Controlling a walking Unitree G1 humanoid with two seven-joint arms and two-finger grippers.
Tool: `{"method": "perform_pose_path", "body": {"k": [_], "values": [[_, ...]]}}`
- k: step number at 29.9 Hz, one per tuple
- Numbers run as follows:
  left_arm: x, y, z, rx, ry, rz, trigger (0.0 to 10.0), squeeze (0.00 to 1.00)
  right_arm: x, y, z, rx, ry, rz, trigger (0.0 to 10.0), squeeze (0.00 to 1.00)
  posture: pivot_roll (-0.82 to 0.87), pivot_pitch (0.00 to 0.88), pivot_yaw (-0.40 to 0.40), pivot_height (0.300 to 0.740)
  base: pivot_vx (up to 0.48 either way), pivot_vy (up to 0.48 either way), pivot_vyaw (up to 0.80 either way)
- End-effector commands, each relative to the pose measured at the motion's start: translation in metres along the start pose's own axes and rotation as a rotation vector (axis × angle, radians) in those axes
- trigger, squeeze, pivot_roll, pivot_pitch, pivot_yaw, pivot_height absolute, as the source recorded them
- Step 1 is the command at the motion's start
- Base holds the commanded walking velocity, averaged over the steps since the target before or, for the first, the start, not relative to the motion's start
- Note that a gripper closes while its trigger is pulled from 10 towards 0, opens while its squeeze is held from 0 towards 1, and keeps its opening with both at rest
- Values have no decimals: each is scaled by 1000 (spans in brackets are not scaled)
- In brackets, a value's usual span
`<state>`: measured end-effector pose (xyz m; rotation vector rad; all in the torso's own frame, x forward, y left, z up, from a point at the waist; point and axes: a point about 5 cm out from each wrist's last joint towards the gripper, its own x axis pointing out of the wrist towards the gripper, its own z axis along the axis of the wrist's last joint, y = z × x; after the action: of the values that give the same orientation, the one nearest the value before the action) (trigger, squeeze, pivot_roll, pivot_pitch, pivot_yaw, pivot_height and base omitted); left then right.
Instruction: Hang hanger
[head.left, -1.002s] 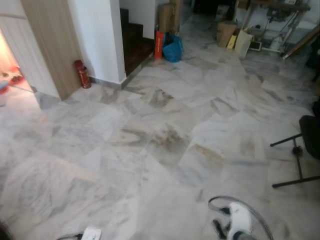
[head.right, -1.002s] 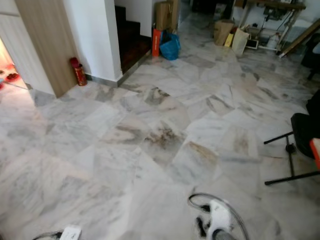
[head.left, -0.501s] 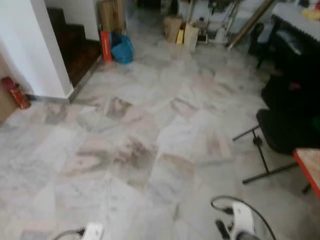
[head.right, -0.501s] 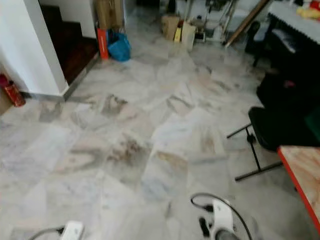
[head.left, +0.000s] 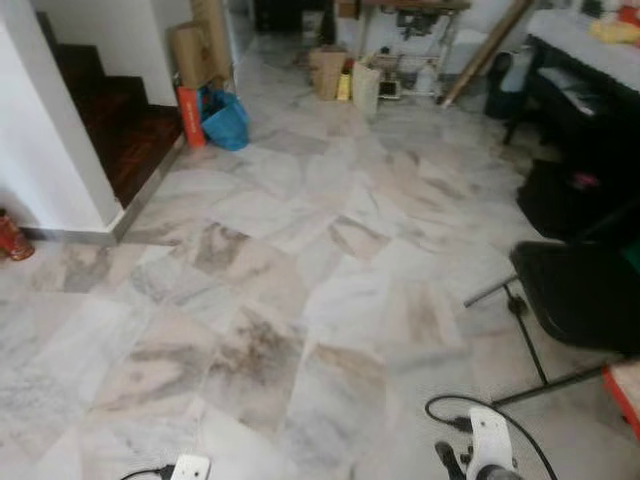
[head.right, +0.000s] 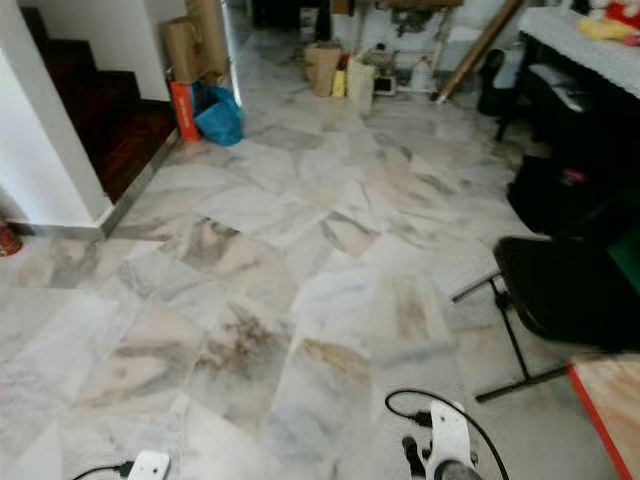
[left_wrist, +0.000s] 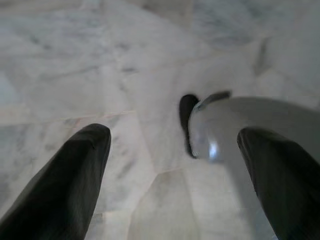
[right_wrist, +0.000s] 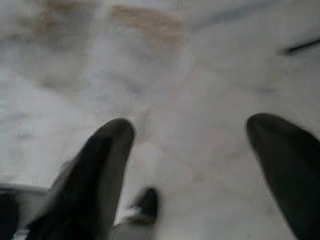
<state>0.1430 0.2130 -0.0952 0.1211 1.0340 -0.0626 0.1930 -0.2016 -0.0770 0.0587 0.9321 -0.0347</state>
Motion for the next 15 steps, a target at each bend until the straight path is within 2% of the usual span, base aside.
{"method": "perform_pose_path", "body": {"k": [1, 6, 15], "values": [[1, -6, -3, 19, 20, -19, 10000, 0, -3, -11, -5, 4, 11, -31, 10000, 0, 28, 0, -24, 740, 0, 0, 0], [0, -15, -10, 13, 34, -23, 10000, 0, -3, -11, -5, 7, 8, -32, 10000, 0, 30, 0, -25, 740, 0, 0, 0], [-1, -11, -15, 16, 48, -17, 10000, 0, -3, -11, -5, 4, 6, -31, 10000, 0, 29, 0, -24, 740, 0, 0, 0]]}}
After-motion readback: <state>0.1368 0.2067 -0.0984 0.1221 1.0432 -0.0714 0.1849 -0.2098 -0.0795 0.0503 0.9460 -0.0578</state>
